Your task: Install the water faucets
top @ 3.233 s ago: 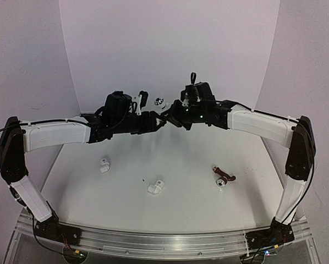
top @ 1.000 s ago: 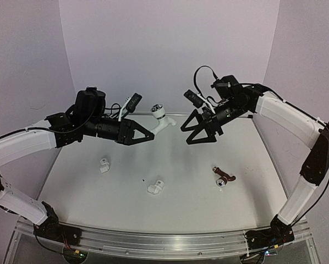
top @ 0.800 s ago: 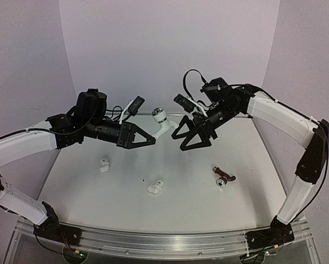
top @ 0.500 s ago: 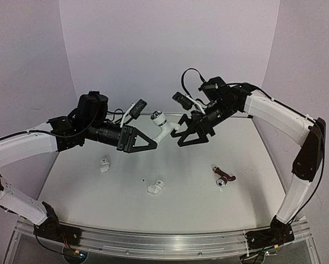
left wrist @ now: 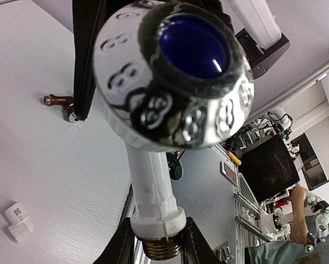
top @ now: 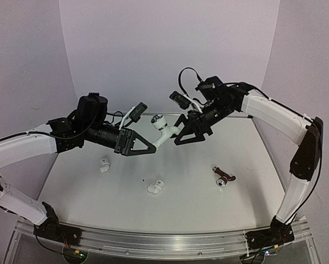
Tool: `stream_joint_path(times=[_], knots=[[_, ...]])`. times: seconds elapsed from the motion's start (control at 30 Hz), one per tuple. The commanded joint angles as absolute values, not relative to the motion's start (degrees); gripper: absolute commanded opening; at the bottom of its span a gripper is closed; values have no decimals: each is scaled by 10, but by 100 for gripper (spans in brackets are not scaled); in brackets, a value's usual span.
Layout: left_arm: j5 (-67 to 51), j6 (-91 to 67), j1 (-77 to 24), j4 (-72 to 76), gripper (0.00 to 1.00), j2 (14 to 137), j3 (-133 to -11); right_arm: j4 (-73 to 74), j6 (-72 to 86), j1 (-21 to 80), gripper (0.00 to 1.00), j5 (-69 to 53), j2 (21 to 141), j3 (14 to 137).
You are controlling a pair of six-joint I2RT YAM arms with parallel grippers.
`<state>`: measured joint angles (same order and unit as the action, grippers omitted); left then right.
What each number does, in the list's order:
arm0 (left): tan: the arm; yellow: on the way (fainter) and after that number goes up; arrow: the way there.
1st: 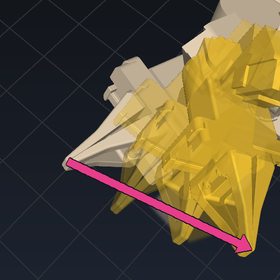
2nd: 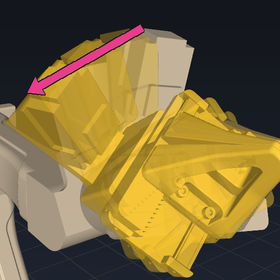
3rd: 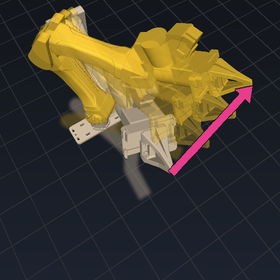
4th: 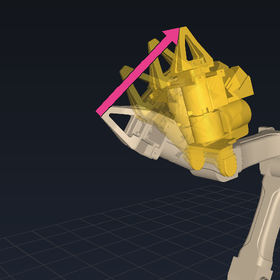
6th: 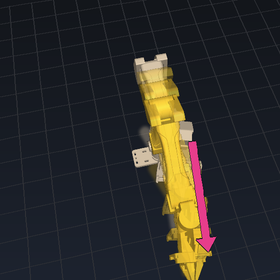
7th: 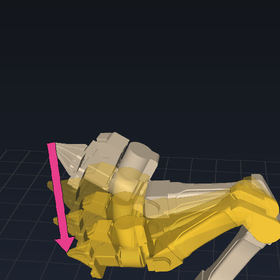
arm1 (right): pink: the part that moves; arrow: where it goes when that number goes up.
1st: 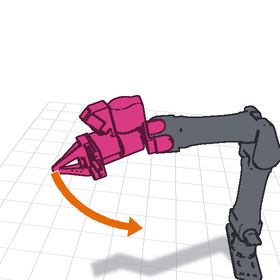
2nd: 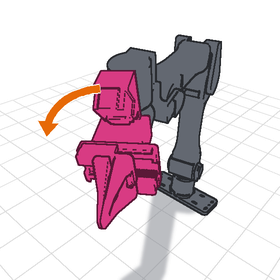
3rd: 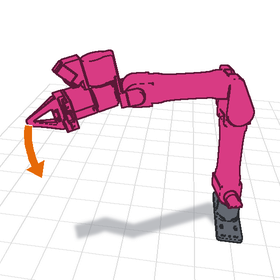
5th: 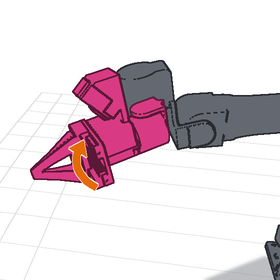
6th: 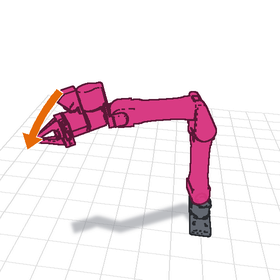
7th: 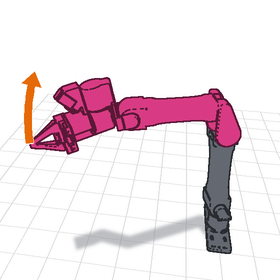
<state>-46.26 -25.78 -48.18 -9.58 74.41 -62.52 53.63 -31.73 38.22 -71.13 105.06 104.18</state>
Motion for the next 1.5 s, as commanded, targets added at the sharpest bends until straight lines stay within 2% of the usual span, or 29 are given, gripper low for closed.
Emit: stream_joint_path(times=[0.0,0.23,0.3,0.4,1.03,1.13,1.23,1.3,1.33,1.43,1.47], knots=[[-493,-262,-487,-83,0,747,-657,536,-313,406,67,-739,1049,1060],[-499,-253,-492,-107,0,767,-675,537,-305,420,53,-748,1048,1059],[-499,-252,-492,-107,0,770,-679,537,-303,421,45,-755,1049,1053],[-496,-252,-493,-107,0,771,-681,537,-302,422,41,-766,1049,1047],[-512,-239,-499,-131,0,804,-711,536,-294,434,32,-786,1052,1028],[-508,-238,-499,-128,0,804,-709,536,-292,434,26,-790,1054,1027],[-492,-233,-499,-128,1,799,-707,536,-290,434,10,-792,1055,1027],[-459,-230,-499,-136,31,788,-702,536,-287,434,1,-790,1055,1029],[-428,-226,-499,-141,59,779,-698,535,-283,434,0,-784,1055,1031],[-353,-224,-499,-150,92,741,-680,534,-284,434,0,-752,1048,1038],[-327,-223,-499,-151,99,729,-674,534,-283,434,0,-739,1047,1042]])
